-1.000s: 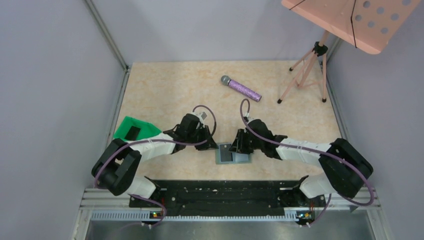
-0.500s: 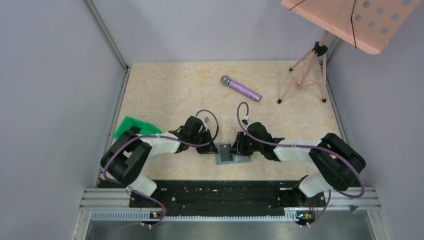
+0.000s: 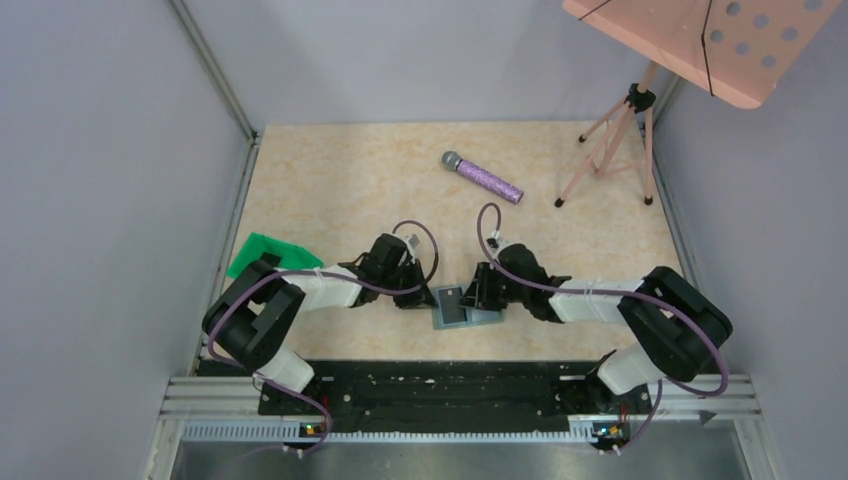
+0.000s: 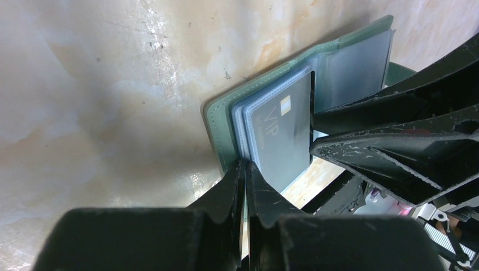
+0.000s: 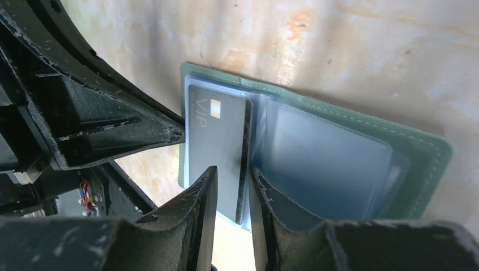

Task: Take the credit cards out of the card holder
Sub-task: Remove the credit card from the card holder.

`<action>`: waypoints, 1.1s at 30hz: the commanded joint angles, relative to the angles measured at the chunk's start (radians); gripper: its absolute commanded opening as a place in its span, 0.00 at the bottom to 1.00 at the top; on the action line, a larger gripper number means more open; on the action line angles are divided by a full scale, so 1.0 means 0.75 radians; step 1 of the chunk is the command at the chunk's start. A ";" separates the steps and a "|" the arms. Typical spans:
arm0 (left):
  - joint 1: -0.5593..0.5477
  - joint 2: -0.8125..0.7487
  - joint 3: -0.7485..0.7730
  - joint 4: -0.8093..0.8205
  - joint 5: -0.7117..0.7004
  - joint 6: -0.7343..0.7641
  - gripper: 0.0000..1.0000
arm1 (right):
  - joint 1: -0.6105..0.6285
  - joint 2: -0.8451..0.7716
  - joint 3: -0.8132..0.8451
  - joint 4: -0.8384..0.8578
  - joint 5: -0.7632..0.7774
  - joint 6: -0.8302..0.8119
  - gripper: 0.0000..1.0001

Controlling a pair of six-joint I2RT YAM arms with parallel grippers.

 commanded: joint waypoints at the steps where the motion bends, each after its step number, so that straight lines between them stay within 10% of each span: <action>1: -0.014 0.038 -0.008 0.025 -0.014 -0.008 0.08 | -0.057 -0.005 -0.048 0.129 -0.076 0.042 0.28; 33: -0.036 0.092 0.025 -0.043 -0.059 -0.027 0.09 | -0.142 -0.097 -0.167 0.230 -0.203 0.095 0.00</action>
